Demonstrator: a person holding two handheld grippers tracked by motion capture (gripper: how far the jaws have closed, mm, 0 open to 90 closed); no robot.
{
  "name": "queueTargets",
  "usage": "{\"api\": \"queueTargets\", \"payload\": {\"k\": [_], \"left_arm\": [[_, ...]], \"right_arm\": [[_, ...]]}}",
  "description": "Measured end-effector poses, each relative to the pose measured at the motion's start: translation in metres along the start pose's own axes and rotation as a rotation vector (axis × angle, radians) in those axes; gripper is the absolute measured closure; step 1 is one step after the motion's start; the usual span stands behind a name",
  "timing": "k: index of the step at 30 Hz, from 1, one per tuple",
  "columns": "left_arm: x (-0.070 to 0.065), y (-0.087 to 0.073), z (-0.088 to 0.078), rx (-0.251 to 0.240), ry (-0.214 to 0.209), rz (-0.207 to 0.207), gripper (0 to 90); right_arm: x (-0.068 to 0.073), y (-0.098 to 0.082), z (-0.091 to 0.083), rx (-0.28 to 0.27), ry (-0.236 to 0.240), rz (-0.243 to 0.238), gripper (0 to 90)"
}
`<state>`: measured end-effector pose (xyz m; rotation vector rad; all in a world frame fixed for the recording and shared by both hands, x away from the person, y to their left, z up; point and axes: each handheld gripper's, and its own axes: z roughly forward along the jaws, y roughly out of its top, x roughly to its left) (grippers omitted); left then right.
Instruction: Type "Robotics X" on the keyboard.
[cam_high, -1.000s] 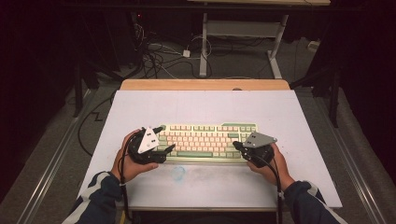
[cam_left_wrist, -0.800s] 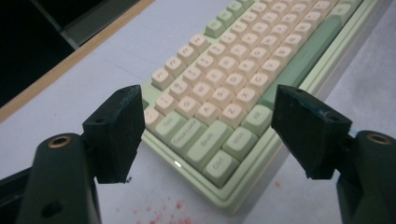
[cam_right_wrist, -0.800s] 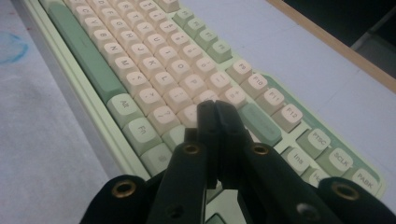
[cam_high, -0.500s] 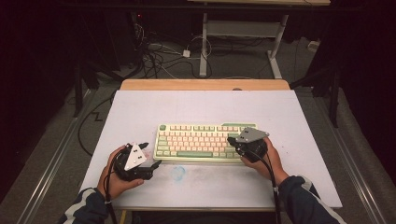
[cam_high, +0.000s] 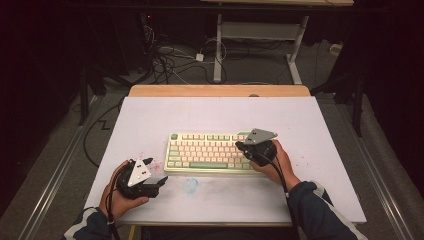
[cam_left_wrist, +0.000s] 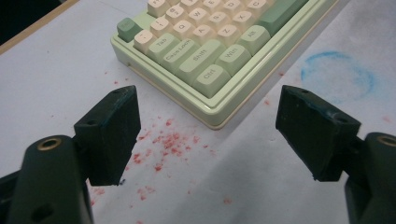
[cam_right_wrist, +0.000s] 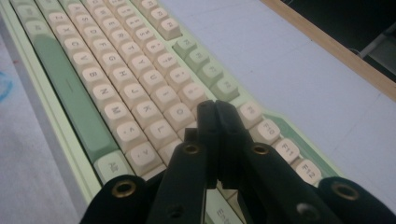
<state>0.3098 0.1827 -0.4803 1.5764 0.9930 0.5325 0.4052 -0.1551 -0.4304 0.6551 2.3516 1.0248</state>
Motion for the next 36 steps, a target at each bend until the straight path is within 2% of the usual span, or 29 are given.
{"api": "queueTargets", "payload": {"k": [8, 13, 17, 23, 28, 33, 36], "left_arm": [[0.001, 0.000, 0.001, 0.007, 0.008, -0.003, 21.0], [0.000, -0.001, 0.002, 0.014, 0.005, -0.002, 21.0], [0.000, -0.001, 0.001, 0.020, 0.008, 0.006, 21.1], [0.000, -0.003, 0.002, 0.037, 0.005, 0.006, 21.1], [0.000, -0.002, 0.002, 0.034, 0.003, 0.009, 21.1], [0.000, -0.002, 0.002, 0.032, 0.006, 0.008, 21.1], [0.000, -0.002, 0.002, 0.036, 0.008, 0.013, 21.1]], "right_arm": [[0.008, 0.011, 0.023, 0.032, 0.022, -0.020, 90.0], [0.011, 0.014, 0.031, 0.046, 0.027, -0.026, 90.0], [0.012, 0.013, 0.040, 0.078, 0.029, -0.033, 90.0], [0.012, 0.012, 0.042, 0.090, 0.035, -0.026, 90.0], [0.014, 0.011, 0.043, 0.107, 0.045, -0.041, 90.0], [0.014, 0.013, 0.036, 0.076, 0.043, -0.040, 88.5], [0.014, 0.013, 0.031, 0.047, 0.042, -0.019, 84.5]]}}
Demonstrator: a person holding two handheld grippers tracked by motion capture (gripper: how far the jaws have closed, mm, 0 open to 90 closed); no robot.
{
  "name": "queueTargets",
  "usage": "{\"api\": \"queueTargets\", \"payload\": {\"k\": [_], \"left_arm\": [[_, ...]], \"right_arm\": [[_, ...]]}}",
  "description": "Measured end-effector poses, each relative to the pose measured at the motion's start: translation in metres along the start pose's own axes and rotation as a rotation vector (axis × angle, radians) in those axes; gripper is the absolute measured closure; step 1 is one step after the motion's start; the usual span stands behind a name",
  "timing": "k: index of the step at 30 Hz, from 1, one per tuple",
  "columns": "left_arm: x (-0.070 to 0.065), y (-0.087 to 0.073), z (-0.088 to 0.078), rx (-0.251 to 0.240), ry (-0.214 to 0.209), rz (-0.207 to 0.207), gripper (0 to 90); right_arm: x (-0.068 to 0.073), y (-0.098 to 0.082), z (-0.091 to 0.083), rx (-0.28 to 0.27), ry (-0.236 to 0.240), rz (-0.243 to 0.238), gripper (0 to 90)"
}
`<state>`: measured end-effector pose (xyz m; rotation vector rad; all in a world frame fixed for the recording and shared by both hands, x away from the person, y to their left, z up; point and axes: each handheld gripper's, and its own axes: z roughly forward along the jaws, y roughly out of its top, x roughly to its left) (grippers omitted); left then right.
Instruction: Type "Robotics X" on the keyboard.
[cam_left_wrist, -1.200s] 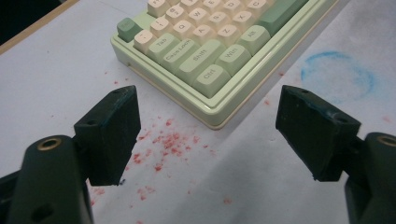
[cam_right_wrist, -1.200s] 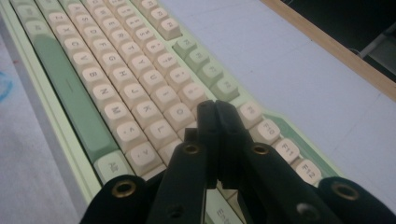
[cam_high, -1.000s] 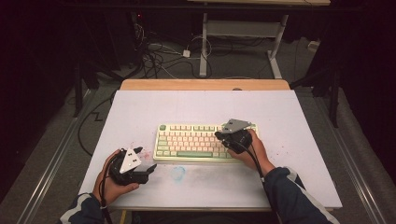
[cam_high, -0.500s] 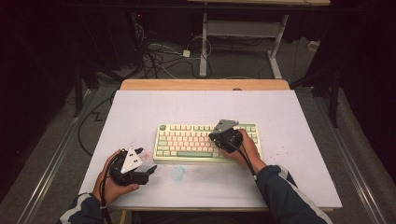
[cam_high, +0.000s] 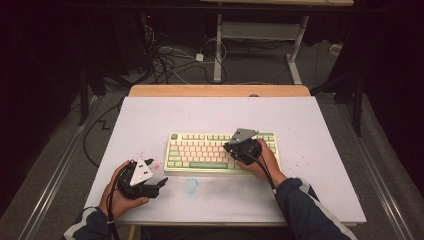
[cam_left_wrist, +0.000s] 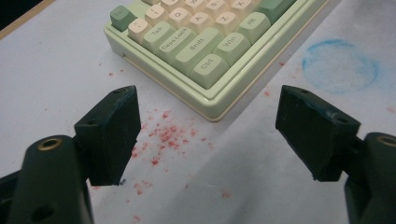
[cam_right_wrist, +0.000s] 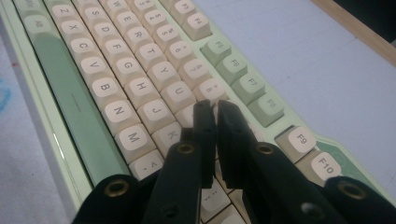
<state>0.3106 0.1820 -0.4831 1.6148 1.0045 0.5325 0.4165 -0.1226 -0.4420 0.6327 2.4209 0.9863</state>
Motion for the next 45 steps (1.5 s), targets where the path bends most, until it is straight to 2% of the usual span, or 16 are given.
{"api": "queueTargets", "payload": {"k": [3, 6, 9, 13, 17, 18, 25, 26, 30, 35, 45], "left_arm": [[0.000, 0.000, 0.000, 0.007, -0.001, 0.000, 21.3], [0.000, -0.001, 0.001, 0.012, -0.001, 0.002, 21.4], [0.000, -0.001, 0.001, 0.015, -0.001, 0.004, 21.4], [-0.001, -0.002, 0.001, 0.020, -0.002, 0.004, 21.3], [-0.001, -0.002, 0.001, 0.021, -0.002, 0.004, 21.2], [-0.001, -0.002, 0.001, 0.022, 0.000, 0.004, 21.2], [0.000, -0.002, 0.002, 0.022, 0.009, 0.009, 21.2], [0.000, -0.002, 0.002, 0.023, 0.009, 0.010, 21.2], [0.000, -0.002, 0.002, 0.022, 0.012, 0.013, 21.3], [0.001, 0.001, 0.001, -0.009, 0.035, 0.012, 22.0], [-0.001, 0.002, 0.007, -0.007, 0.046, 0.016, 26.5]], "right_arm": [[-0.001, 0.000, -0.002, -0.011, -0.004, -0.002, 81.1], [-0.001, 0.000, -0.009, -0.039, -0.011, 0.010, 68.8], [-0.001, 0.000, -0.013, -0.061, -0.007, 0.014, 65.3], [-0.002, -0.001, -0.021, -0.084, -0.037, 0.031, 53.6], [0.000, -0.002, -0.027, -0.095, -0.065, 0.027, 40.5], [0.000, -0.003, -0.031, -0.114, -0.093, 0.038, 35.9], [0.001, -0.007, -0.042, -0.152, -0.136, 0.057, 28.6], [0.001, -0.009, -0.044, -0.154, -0.156, 0.054, 27.3], [0.002, -0.013, -0.049, -0.163, -0.173, 0.046, 26.6], [0.002, -0.020, -0.060, -0.186, -0.195, 0.044, 26.6], [0.000, -0.042, -0.082, -0.198, -0.225, 0.062, 26.7]]}}
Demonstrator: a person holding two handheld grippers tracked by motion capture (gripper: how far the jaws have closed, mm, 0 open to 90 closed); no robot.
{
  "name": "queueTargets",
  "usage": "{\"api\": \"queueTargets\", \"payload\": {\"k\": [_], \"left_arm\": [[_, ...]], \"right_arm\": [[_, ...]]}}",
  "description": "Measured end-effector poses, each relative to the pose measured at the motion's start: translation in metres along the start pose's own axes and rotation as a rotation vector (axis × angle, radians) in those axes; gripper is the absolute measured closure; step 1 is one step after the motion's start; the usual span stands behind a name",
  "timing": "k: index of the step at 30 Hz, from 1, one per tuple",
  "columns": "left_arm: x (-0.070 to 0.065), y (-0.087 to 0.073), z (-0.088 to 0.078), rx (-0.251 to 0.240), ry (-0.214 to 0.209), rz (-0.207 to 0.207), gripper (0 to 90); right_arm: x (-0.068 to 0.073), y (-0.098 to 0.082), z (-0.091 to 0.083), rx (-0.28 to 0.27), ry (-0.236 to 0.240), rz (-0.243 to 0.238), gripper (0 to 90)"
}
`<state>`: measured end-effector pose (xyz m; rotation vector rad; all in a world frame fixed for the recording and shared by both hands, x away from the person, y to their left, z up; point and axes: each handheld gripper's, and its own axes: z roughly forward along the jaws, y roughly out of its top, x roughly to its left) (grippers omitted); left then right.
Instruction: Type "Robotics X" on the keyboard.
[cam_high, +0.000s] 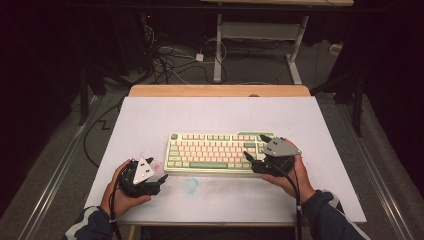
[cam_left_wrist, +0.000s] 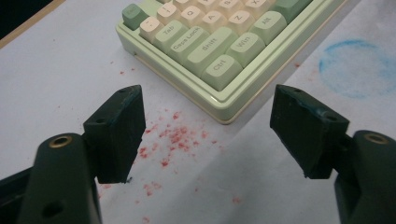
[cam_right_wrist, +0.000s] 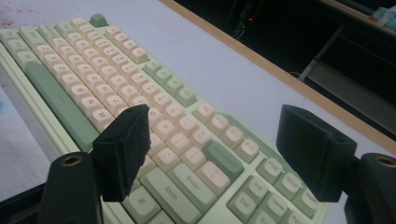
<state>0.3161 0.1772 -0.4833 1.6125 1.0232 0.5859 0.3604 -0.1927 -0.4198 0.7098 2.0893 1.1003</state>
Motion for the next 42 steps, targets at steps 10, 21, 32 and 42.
{"api": "queueTargets", "payload": {"k": [10, 21, 32, 42], "left_arm": [[-0.007, 0.008, 0.008, 0.009, -0.051, 0.002, 49.0], [-0.022, 0.021, 0.022, 0.070, -0.161, -0.014, 86.5], [-0.041, 0.033, 0.050, 0.100, -0.182, 0.034, 86.7], [-0.061, 0.044, 0.076, 0.140, -0.230, 0.059, 87.7]], "right_arm": [[-0.004, -0.019, -0.021, -0.006, -0.060, 0.000, 26.6], [0.008, -0.041, -0.042, 0.004, -0.037, -0.013, 26.5], [0.018, -0.056, -0.052, 0.021, -0.017, -0.031, 26.3], [0.021, -0.057, -0.048, 0.032, 0.006, -0.044, 26.3]]}}
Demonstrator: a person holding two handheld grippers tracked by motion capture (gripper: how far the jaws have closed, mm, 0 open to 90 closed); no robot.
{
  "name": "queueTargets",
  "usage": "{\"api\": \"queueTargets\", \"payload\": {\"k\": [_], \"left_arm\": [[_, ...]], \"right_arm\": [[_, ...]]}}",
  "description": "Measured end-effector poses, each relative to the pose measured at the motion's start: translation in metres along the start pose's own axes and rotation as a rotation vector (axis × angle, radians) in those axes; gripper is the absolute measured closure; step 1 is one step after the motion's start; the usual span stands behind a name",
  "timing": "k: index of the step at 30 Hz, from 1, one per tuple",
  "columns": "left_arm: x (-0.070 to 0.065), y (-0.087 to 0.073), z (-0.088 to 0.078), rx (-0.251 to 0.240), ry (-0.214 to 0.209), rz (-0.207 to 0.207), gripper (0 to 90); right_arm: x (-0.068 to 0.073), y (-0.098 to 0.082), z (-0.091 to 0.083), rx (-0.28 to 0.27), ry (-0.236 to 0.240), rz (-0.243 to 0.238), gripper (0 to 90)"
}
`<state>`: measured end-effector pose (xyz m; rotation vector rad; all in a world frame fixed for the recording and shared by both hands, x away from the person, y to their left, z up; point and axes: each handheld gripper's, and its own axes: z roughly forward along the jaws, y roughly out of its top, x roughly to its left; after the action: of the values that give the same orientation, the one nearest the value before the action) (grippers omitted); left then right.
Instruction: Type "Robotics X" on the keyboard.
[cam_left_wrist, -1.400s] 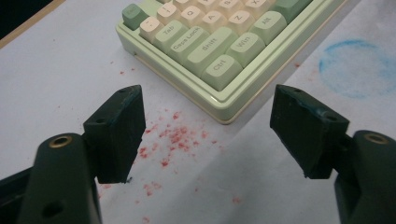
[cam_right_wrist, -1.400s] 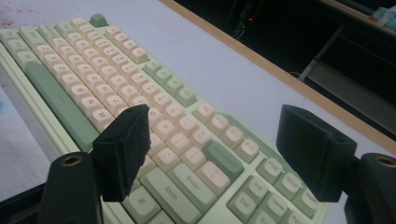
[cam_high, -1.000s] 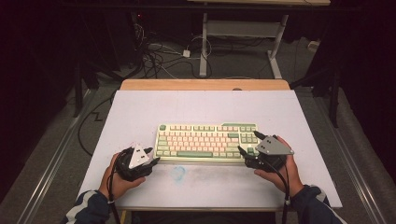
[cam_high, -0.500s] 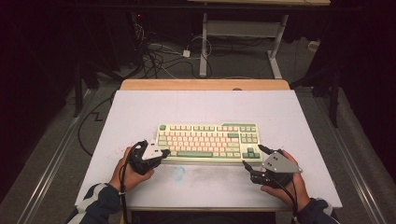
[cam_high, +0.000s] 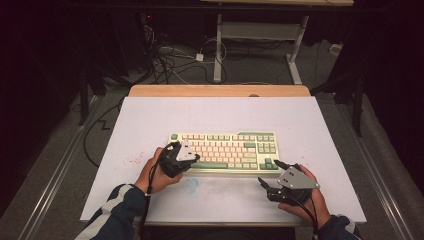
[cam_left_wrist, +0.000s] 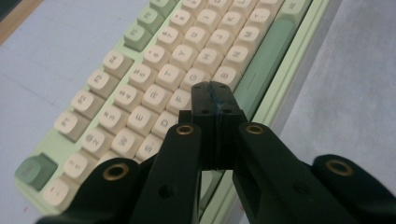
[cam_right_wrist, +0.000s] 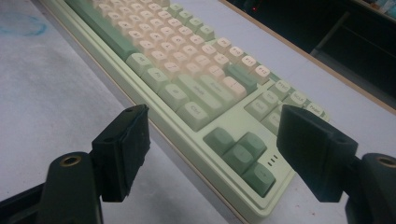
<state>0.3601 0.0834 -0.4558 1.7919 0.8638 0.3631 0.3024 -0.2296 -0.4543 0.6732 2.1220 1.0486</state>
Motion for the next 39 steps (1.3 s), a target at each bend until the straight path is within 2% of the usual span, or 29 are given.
{"api": "queueTargets", "payload": {"k": [8, 15, 21, 23, 25, 28, 31, 39], "left_arm": [[-0.011, 0.007, 0.024, 0.033, -0.007, 0.018, 87.7], [-0.011, 0.003, 0.038, 0.070, 0.001, 0.016, 87.7], [-0.010, 0.003, 0.040, 0.067, 0.002, 0.016, 87.7], [-0.011, 0.003, 0.040, 0.067, 0.002, 0.013, 87.6], [-0.012, 0.001, 0.041, 0.088, 0.004, 0.024, 87.7], [-0.014, 0.000, 0.041, 0.093, 0.006, 0.047, 87.6], [-0.015, 0.002, 0.039, 0.078, 0.005, 0.043, 87.6], [-0.015, 0.006, 0.030, 0.041, -0.002, 0.056, 83.3]], "right_arm": [[0.002, -0.001, 0.003, 0.015, 0.015, -0.019, 26.3], [0.003, -0.001, 0.003, 0.022, 0.023, -0.032, 26.3], [0.004, -0.002, 0.005, 0.028, 0.024, -0.047, 26.4], [0.004, -0.001, 0.004, 0.020, 0.005, -0.050, 26.5], [0.002, -0.001, 0.003, 0.022, -0.003, -0.047, 26.4], [0.001, -0.001, 0.003, 0.021, -0.016, -0.037, 27.1], [-0.001, 0.000, 0.003, 0.020, -0.022, -0.009, 27.6], [-0.001, 0.000, 0.004, 0.033, -0.026, -0.011, 27.6]]}}
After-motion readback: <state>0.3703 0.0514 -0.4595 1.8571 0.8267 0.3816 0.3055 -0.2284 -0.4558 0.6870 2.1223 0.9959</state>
